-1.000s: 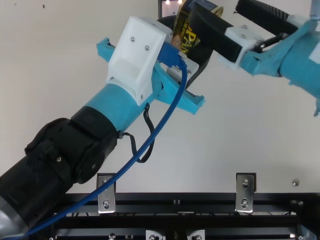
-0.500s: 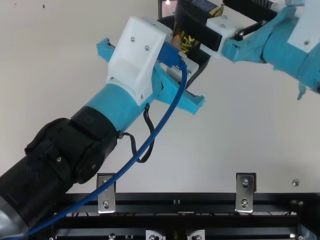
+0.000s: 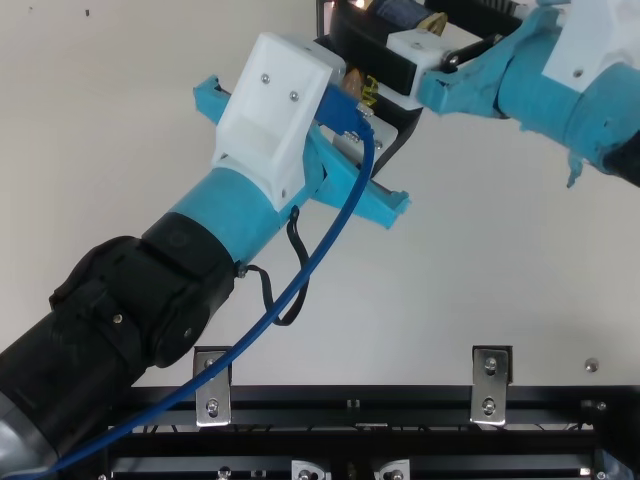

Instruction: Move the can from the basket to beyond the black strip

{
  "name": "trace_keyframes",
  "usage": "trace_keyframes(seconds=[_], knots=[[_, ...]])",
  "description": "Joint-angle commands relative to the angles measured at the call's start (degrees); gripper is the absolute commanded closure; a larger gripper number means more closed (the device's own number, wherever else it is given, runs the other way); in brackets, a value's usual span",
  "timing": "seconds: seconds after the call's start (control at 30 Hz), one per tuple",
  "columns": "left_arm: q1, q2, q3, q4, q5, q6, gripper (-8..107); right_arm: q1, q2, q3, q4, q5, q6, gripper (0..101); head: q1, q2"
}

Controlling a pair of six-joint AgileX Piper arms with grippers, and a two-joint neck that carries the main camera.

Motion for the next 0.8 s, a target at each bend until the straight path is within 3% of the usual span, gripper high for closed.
trace_keyframes(seconds=[0.0,0.27,0.3,0.33,0.37,0.77], knots=[[0.0,0.0,0.0,0.0,0.0,0.0,89,0.1,0.1,-0.1,0.1,-0.2,0.0,101,-2.0,-0.3],[0.0,0.0,0.0,0.0,0.0,0.0,89,0.4,0.2,0.0,-0.3,-0.9,0.1,101,-2.0,-0.3],[0.0,0.0,0.0,0.0,0.0,0.0,76,0.3,0.1,0.0,-0.5,-1.0,0.2,101,-2.0,-0.3],[0.0,0.0,0.0,0.0,0.0,0.0,48,0.3,0.1,0.0,-0.7,-1.1,0.3,101,-2.0,-0.3],[0.0,0.0,0.0,0.0,0.0,0.0,9,0.4,0.0,0.0,-0.9,-1.2,0.5,101,-2.0,-0.3],[0.2,0.1,0.4,1.9,0.6,0.0,9,0.2,-1.3,0.2,-4.9,-3.0,4.1,101,-2.0,-0.3]])
